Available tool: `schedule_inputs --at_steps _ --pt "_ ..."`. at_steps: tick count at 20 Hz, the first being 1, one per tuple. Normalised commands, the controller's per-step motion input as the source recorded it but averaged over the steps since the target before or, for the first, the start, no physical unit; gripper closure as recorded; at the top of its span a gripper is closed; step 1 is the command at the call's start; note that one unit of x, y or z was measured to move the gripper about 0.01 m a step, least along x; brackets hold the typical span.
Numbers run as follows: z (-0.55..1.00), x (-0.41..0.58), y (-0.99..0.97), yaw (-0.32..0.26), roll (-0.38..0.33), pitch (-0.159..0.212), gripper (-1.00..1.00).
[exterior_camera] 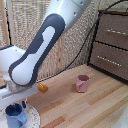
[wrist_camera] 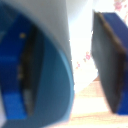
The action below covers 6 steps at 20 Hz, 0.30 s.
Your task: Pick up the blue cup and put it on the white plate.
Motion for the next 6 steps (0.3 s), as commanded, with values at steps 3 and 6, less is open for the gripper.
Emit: schedule_inputs --at_steps 3,6 --pt "0.82 0.136 -0.23 0.101 0.0 -0.136 -1.0" --pt "0.55 0.314 -0.17 0.095 -0.007 -0.191 -1.0"
